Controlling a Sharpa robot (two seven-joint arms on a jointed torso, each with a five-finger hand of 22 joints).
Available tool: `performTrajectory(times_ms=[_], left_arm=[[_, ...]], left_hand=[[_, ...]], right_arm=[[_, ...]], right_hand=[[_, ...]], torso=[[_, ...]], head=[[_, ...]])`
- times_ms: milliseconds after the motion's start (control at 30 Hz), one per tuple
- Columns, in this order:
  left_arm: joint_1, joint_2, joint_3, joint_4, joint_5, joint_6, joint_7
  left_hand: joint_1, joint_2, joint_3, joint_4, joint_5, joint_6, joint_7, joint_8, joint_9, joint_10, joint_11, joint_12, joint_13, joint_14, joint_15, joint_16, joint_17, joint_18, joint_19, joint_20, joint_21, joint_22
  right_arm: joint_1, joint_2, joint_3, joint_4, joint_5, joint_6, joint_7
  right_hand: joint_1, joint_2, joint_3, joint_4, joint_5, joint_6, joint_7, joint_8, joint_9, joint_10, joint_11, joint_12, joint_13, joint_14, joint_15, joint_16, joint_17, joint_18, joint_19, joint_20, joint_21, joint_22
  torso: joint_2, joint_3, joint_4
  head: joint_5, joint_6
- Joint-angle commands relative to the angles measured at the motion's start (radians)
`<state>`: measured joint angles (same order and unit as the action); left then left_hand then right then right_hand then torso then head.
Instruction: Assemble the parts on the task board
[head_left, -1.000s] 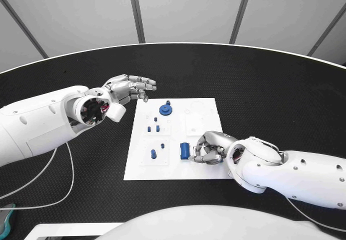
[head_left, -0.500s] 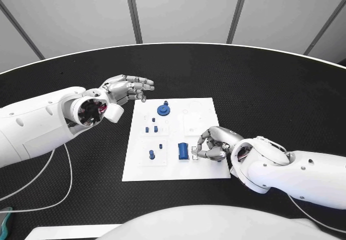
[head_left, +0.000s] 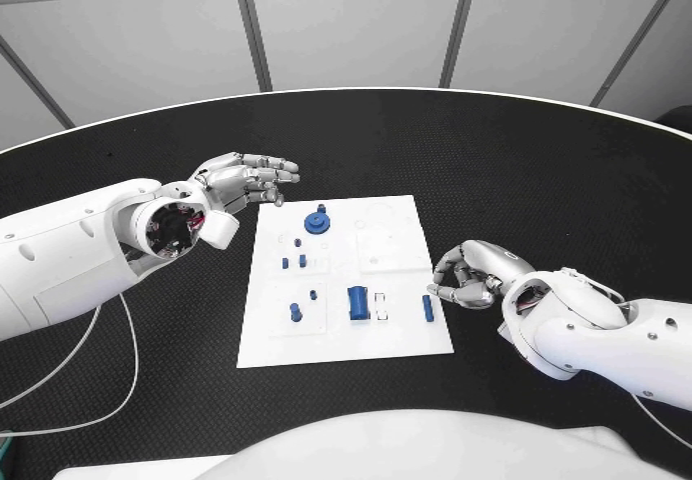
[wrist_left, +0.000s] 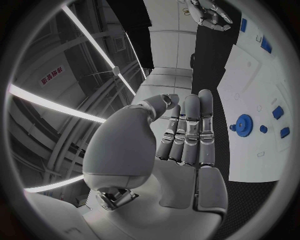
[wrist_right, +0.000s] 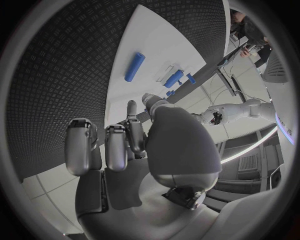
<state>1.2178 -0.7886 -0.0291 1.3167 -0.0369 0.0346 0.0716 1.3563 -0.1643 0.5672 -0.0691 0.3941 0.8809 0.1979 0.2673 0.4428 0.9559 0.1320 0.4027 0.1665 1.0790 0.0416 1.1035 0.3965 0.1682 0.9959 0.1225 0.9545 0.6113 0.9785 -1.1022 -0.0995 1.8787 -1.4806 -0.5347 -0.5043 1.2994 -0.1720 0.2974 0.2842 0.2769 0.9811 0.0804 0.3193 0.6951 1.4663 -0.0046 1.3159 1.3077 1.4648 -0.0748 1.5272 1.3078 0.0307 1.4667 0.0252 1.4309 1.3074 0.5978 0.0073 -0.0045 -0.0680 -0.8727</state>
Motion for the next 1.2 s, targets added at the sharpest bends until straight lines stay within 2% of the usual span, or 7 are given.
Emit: performTrajectory(times_ms=[33, 100, 233, 433, 600, 967, 1200], left_arm=[[-0.001, 0.0, 0.0, 0.0, 0.0, 0.001, 0.0], [-0.001, 0.0, 0.0, 0.001, 0.0, 0.002, 0.0], [-0.002, -0.002, 0.0, 0.002, 0.0, 0.001, 0.0], [-0.002, -0.005, 0.0, 0.004, 0.0, 0.001, -0.001], [-0.002, -0.008, 0.0, 0.006, 0.0, 0.001, -0.001], [-0.002, -0.011, 0.0, 0.008, 0.0, 0.002, -0.003], [-0.002, -0.014, 0.0, 0.01, 0.0, 0.0, -0.003]], left_hand=[[-0.001, 0.01, -0.006, 0.001, 0.004, -0.004, 0.005, -0.005, -0.002, -0.008, -0.001, 0.006, -0.001, -0.004, 0.001, 0.001, -0.001, 0.018, -0.005, 0.003, 0.006, 0.0], [-0.001, 0.01, -0.006, 0.001, 0.004, -0.004, 0.005, -0.005, -0.002, -0.008, -0.001, 0.006, -0.001, -0.004, 0.001, 0.001, -0.001, 0.018, -0.005, 0.003, 0.006, 0.0], [-0.001, 0.01, -0.006, 0.001, 0.004, -0.004, 0.005, -0.005, -0.002, -0.008, -0.001, 0.006, -0.001, -0.004, 0.001, 0.001, -0.001, 0.018, -0.005, 0.003, 0.006, 0.0], [-0.001, 0.01, -0.006, 0.001, 0.004, -0.004, 0.005, -0.005, -0.002, -0.008, -0.001, 0.006, -0.001, -0.004, 0.001, 0.001, -0.001, 0.018, -0.005, 0.003, 0.006, 0.0], [-0.001, 0.01, -0.006, 0.001, 0.004, -0.004, 0.005, -0.005, -0.002, -0.008, -0.001, 0.006, -0.001, -0.004, 0.001, 0.001, -0.001, 0.018, -0.005, 0.003, 0.006, 0.0], [-0.001, 0.011, -0.006, 0.002, 0.004, -0.004, 0.005, -0.005, -0.002, -0.008, -0.001, 0.007, -0.001, -0.004, 0.002, 0.002, -0.001, 0.018, -0.005, 0.003, 0.007, 0.0], [-0.001, 0.011, -0.006, 0.002, 0.004, -0.004, 0.005, -0.005, -0.002, -0.008, -0.001, 0.007, -0.001, -0.004, 0.002, 0.002, -0.001, 0.018, -0.005, 0.003, 0.007, 0.0]], right_arm=[[-0.002, 0.004, 0.0, -0.01, -0.004, -0.001, -0.015], [-0.003, 0.007, -0.001, -0.015, -0.005, 0.001, -0.027], [-0.005, 0.014, -0.001, -0.024, -0.007, 0.018, -0.046], [-0.012, 0.027, -0.002, -0.033, -0.008, 0.056, -0.061], [-0.024, 0.036, -0.002, -0.033, -0.008, 0.065, -0.065], [-0.033, 0.058, -0.002, -0.044, -0.008, 0.069, -0.065], [-0.038, 0.064, -0.002, -0.053, -0.008, 0.088, -0.07]], right_hand=[[-0.015, 0.001, 0.004, 0.005, 0.007, 0.008, -0.002, -0.007, -0.002, 0.007, 0.004, 0.003, 0.134, 0.09, 0.006, -0.001, 0.184, -0.004, 0.078, 0.007, 0.0, 0.225], [-0.032, -0.001, 0.003, 0.007, 0.011, 0.012, -0.002, -0.011, -0.006, 0.007, 0.004, 0.002, 0.134, 0.09, 0.006, -0.001, 0.184, -0.003, 0.078, 0.007, -0.002, 0.225], [-0.049, -0.003, 0.0, 0.006, -0.001, 0.015, -0.001, -0.016, -0.01, 0.006, 0.005, 0.0, 0.133, 0.09, 0.006, -0.002, 0.183, -0.003, 0.078, 0.008, -0.005, 0.224], [-0.089, -0.016, -0.016, 0.008, -0.009, 0.026, -0.002, -0.018, -0.013, 0.003, 0.005, -0.006, 0.13, 0.089, 0.007, -0.003, 0.182, -0.002, 0.077, 0.009, -0.008, 0.224], [-0.139, -0.032, -0.055, 0.007, 0.06, 0.029, -0.002, -0.023, -0.014, 0.001, 0.005, -0.011, 0.128, 0.089, 0.006, -0.003, 0.182, -0.001, 0.076, 0.008, -0.014, 0.223], [-0.141, -0.034, -0.061, 0.006, 0.062, 0.03, -0.003, -0.023, -0.013, 0.001, 0.004, -0.01, 0.128, 0.089, 0.006, -0.002, 0.183, -0.002, 0.077, 0.008, -0.012, 0.223], [-0.11, -0.032, -0.062, -0.001, 0.069, 0.033, -0.006, -0.02, -0.01, 0.0, 0.002, -0.012, 0.128, 0.089, 0.004, -0.003, 0.182, -0.001, 0.076, 0.007, -0.015, 0.223]], torso=[[0.0, 0.0036, -0.0012], [0.001, 0.0041, -0.0011], [0.002, 0.0001, -0.0008], [0.002, 0.0007, -0.001], [0.001, 0.0011, -0.0031], [0.001, 0.0005, -0.0016], [0.001, 0.0, -0.002]], head=[[-0.001, 0.0], [-0.002, 0.0], [-0.004, 0.0], [-0.003, 0.0], [0.001, 0.0], [0.003, 0.0], [0.006, 0.0]])
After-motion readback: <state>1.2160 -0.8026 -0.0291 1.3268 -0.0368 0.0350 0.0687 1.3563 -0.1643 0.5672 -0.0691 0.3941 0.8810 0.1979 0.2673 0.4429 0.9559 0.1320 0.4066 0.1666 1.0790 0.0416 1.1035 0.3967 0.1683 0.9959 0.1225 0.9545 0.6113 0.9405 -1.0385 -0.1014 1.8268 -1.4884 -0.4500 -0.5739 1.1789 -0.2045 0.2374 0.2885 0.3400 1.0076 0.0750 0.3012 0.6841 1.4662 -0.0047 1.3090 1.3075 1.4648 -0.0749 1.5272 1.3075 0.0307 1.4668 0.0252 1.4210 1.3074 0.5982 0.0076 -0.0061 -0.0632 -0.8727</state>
